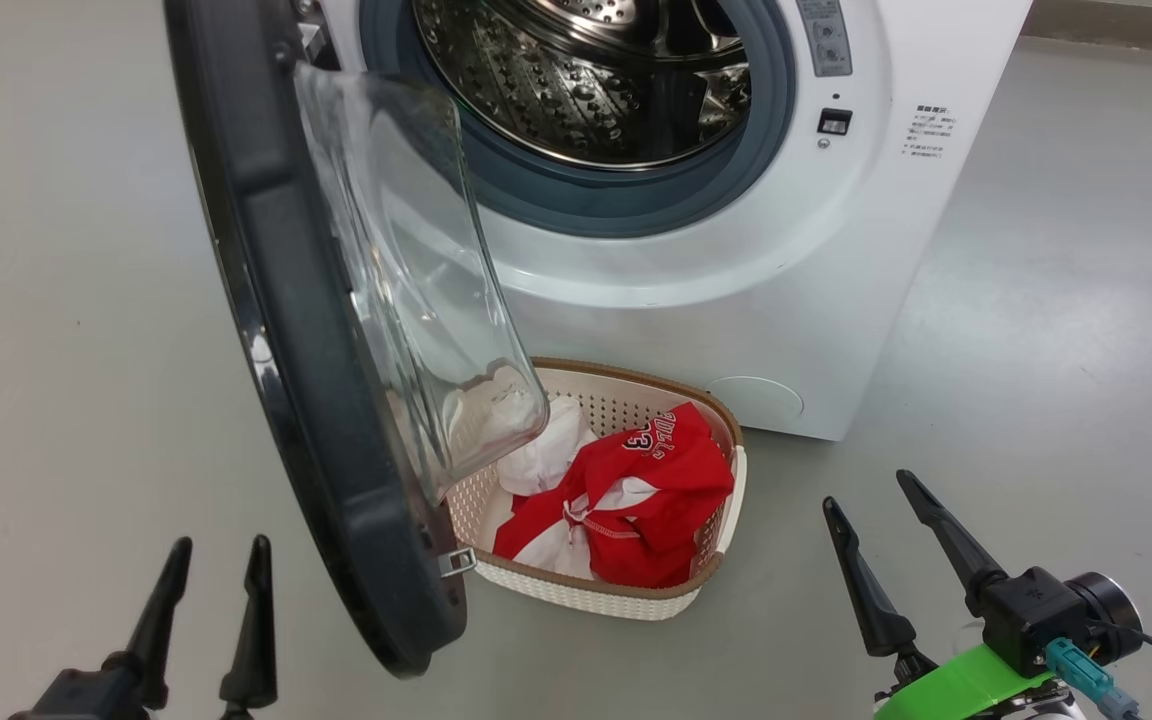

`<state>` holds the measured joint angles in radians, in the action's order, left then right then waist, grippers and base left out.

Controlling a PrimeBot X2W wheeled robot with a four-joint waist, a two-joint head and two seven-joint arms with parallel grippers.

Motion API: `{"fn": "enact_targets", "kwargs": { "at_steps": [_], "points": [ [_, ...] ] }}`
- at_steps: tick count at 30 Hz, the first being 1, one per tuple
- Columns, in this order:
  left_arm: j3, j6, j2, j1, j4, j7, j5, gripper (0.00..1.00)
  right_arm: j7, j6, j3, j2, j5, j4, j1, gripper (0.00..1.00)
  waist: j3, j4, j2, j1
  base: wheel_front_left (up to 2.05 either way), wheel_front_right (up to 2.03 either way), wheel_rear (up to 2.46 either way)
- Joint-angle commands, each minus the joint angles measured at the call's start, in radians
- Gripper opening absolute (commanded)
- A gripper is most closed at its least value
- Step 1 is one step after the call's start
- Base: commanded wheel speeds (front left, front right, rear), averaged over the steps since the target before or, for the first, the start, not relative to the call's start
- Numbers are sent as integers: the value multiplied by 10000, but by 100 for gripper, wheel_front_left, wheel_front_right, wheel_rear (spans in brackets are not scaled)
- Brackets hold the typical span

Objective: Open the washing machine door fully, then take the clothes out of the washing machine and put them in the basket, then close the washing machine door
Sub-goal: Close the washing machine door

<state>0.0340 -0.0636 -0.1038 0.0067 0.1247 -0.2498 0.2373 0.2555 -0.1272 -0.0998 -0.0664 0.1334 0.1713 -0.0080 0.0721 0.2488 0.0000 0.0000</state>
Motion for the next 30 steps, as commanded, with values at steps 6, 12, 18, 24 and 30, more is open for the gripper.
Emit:
{"fn": "enact_targets", "kwargs": {
  "at_steps": [6, 12, 18, 24, 30],
  "points": [
    [548, -256, 133, -304, -286, -83, 818, 0, 63, -35, -152, -48, 61, -223, -254, 100, -5, 37, 0, 0, 0, 0, 0],
    [981, -532, 365, -831, -756, 713, 3685, 0, 63, -35, -169, -41, 68, -216, -279, 100, 26, 44, 0, 0, 0, 0, 0],
    [1551, -541, 479, -1531, -1402, 2337, 7576, 0, 63, -35, -193, -62, 121, -203, -331, 100, 124, 24, 0, 0, 0, 0, 0],
    [2095, 622, 303, -2410, -2144, 4688, 10638, 0, 63, -35, -226, -117, 153, -194, -433, 100, 212, -86, 0, 0, 0, 0, 0],
    [2336, 1897, 11, -2881, -2845, 6413, 12360, 0, 63, -35, -230, -116, 163, -202, -461, 100, 298, -222, 0, 0, 0, 0, 0]
  ]
}}
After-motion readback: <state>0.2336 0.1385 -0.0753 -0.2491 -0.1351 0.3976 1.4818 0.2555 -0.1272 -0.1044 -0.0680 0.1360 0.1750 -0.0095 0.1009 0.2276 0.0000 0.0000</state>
